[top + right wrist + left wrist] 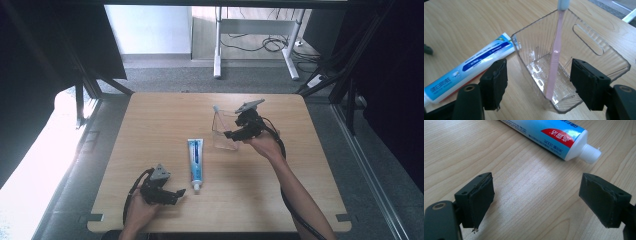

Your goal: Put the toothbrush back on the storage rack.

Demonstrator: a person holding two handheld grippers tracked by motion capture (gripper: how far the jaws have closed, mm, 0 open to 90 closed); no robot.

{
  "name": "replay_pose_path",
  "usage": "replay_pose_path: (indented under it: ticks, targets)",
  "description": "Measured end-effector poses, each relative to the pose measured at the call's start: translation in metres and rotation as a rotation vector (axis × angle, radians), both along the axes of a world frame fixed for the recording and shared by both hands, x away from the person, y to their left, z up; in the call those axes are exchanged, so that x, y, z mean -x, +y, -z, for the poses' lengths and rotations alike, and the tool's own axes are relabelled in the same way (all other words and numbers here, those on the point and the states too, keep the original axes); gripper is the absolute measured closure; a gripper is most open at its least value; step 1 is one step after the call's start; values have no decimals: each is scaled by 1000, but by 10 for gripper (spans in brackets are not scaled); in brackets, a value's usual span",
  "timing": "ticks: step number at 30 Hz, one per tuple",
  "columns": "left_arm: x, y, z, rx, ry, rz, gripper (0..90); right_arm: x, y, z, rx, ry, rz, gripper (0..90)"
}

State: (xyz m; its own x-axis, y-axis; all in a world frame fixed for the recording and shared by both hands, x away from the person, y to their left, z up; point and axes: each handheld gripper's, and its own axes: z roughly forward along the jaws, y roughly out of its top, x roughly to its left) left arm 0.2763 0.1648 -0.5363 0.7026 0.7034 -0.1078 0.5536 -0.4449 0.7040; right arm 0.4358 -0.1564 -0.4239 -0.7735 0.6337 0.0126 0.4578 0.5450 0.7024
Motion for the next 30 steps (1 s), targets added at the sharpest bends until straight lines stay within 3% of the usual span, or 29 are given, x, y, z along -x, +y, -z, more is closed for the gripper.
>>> replay_pose_path:
  ticks: [11,30]
  targets:
    - [0,0,0,-3,-2,3,130,19,-7,0,27,-35,-33,156]
    - [0,0,0,-6,-2,3,131,46,-28,7,3,-16,-32,44]
